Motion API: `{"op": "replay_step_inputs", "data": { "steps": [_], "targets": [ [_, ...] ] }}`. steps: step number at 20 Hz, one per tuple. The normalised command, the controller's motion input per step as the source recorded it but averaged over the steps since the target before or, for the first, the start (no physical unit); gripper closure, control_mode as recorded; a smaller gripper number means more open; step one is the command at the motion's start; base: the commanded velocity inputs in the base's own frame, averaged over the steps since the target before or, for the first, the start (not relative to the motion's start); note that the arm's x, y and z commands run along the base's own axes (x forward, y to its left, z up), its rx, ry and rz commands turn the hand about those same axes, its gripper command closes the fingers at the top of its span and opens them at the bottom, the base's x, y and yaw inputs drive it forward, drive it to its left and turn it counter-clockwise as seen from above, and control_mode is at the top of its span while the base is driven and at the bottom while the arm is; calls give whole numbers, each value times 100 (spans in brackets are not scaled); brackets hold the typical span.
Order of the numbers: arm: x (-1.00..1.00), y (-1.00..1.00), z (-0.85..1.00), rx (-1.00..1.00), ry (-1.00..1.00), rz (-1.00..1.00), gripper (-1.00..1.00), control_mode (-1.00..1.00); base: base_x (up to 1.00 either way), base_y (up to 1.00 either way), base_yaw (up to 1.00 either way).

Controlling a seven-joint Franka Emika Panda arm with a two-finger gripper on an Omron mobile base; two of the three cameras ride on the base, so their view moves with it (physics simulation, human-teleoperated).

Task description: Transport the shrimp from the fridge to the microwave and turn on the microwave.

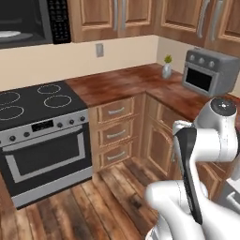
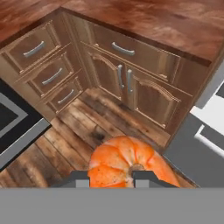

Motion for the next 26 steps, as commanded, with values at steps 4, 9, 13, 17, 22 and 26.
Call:
{"op": "replay_step_inputs", "data": {
  "steps": [4, 9, 13, 17, 22, 26],
  "targets": [
    [0, 0, 0, 0, 0, 0, 100, 100, 2, 6, 44],
    [0, 0, 0, 0, 0, 0, 100, 100, 12, 0, 41],
    [0, 0, 0, 0, 0, 0, 100, 100, 38, 0, 34],
    [0, 0, 0, 0, 0, 0, 100, 100, 61, 0, 30],
    [0, 0, 0, 0, 0, 0, 100, 100, 65, 0, 26],
    [0, 0, 0, 0, 0, 0, 100, 100, 50, 0, 24]
  ]
}}
